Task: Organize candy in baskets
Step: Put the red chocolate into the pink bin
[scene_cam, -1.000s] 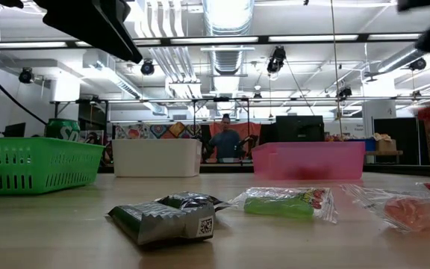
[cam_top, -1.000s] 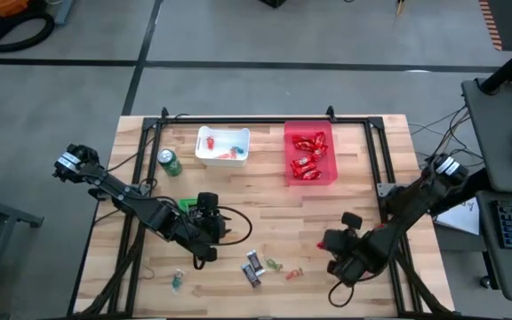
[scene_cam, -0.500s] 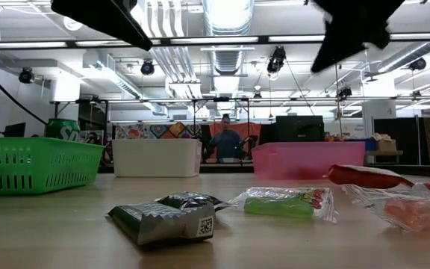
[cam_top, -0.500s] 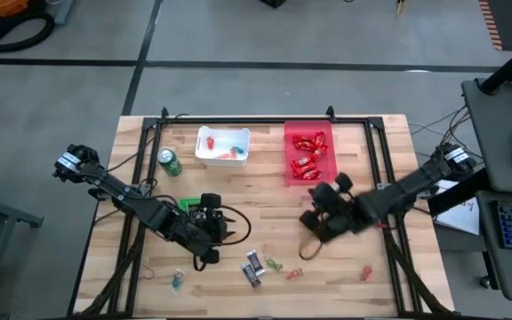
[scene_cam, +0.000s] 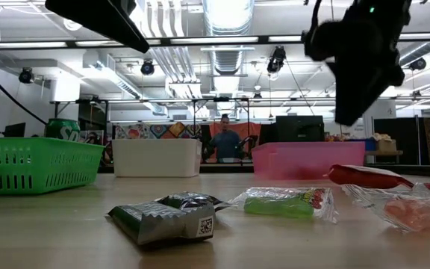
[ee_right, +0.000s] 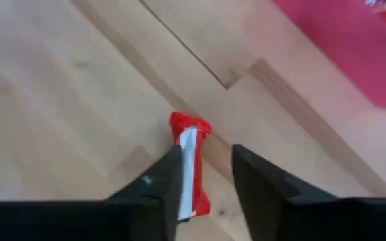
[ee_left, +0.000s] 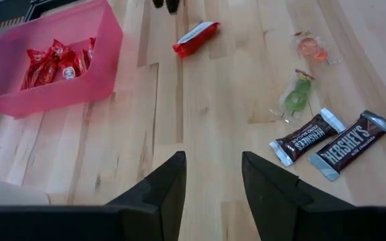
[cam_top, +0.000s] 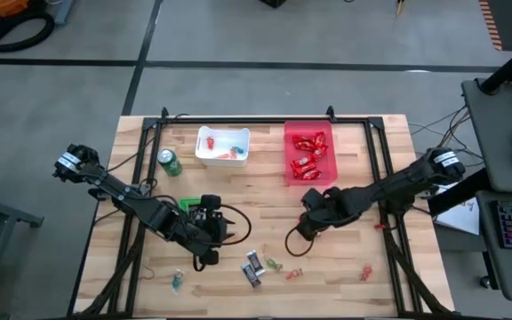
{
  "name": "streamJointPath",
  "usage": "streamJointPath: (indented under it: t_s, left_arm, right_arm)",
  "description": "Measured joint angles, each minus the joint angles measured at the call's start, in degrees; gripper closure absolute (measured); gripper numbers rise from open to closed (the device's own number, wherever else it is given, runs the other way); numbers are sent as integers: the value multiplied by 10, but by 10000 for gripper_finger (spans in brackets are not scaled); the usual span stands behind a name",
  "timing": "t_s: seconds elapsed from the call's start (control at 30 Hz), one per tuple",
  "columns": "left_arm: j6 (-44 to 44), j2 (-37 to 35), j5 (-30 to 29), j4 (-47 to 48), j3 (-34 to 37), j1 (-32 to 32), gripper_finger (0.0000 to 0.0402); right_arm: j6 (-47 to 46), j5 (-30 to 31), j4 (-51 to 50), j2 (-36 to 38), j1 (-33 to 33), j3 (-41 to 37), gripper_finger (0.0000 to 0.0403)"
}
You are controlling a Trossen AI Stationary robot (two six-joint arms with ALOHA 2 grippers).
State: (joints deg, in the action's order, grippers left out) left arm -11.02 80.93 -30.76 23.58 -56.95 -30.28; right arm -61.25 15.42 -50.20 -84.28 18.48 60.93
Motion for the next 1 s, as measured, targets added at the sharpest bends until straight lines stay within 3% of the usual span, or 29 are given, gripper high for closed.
streamJointPath:
  t_s: [0.23,0.43,0.6,1.0]
  left_arm:
    - [0,0,0,0,1,0,272]
    - [0,0,-1,1,1,0,272]
    - [0,0,-1,1,1,0,272]
    - [-25,0,-1,-4,1,0,272]
  right_arm:
    - [-13,-61,13,-89,0,0,183]
    - [-5,-69,13,-126,0,0,161]
    - [7,-66,21,-130,0,0,190]
    - [36,-64,82,-130,0,1,314]
